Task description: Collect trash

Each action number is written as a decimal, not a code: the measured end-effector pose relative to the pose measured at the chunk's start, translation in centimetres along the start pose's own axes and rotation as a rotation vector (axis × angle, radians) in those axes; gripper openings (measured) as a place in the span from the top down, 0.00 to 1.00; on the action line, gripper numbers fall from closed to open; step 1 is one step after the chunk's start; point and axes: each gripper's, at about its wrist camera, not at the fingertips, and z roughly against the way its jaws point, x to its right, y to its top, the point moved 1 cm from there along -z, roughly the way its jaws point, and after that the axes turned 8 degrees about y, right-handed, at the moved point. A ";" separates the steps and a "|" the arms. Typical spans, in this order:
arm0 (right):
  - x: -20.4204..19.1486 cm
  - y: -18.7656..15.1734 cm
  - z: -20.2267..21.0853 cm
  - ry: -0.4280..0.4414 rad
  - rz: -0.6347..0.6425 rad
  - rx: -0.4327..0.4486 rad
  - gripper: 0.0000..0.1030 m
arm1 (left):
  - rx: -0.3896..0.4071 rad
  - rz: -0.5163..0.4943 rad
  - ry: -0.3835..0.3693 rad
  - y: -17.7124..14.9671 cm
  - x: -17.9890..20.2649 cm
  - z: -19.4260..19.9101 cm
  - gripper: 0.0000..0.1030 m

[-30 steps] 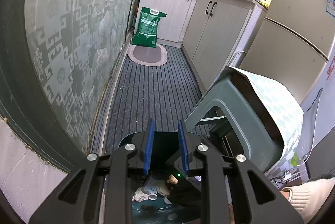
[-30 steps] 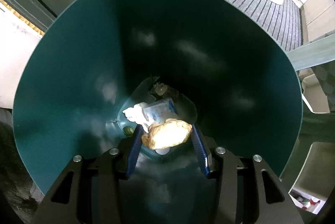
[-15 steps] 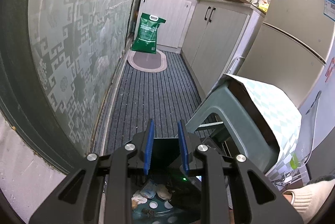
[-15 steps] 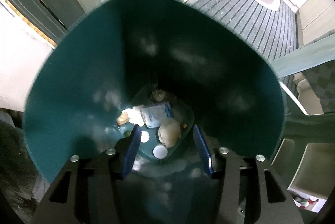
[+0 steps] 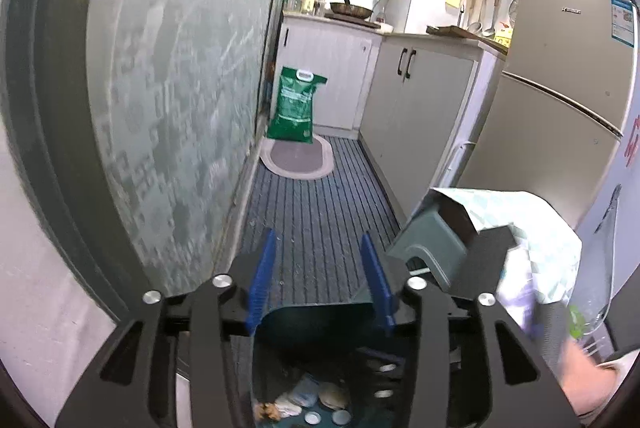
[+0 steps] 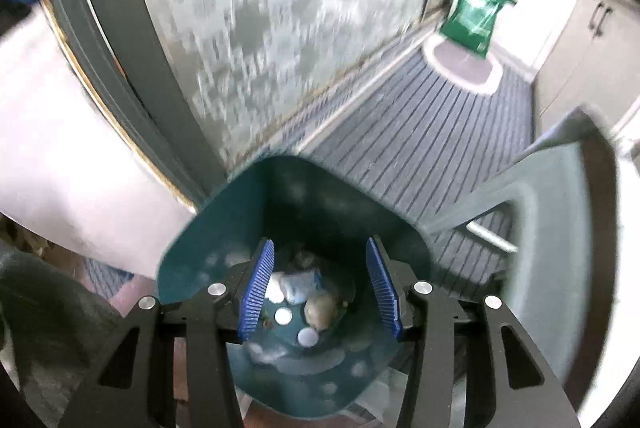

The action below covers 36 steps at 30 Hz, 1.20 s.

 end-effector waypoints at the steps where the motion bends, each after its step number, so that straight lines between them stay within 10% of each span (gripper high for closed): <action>1: 0.0 0.2 1.4 -0.010 0.002 0.031 0.53 | 0.008 -0.013 0.012 0.2 0.2 0.3 0.51; 15: 4.9 -3.1 18.4 -0.141 -0.120 0.370 0.09 | 0.047 -0.081 0.030 -0.7 5.8 3.4 0.05; 22: 7.4 -8.6 20.2 -0.235 -0.174 0.379 0.03 | -0.003 -0.084 0.058 -2.8 7.3 3.8 0.03; 36: 8.6 -16.3 20.4 -0.158 -0.223 0.367 0.03 | -0.052 -0.078 0.049 -7.5 9.6 4.2 0.03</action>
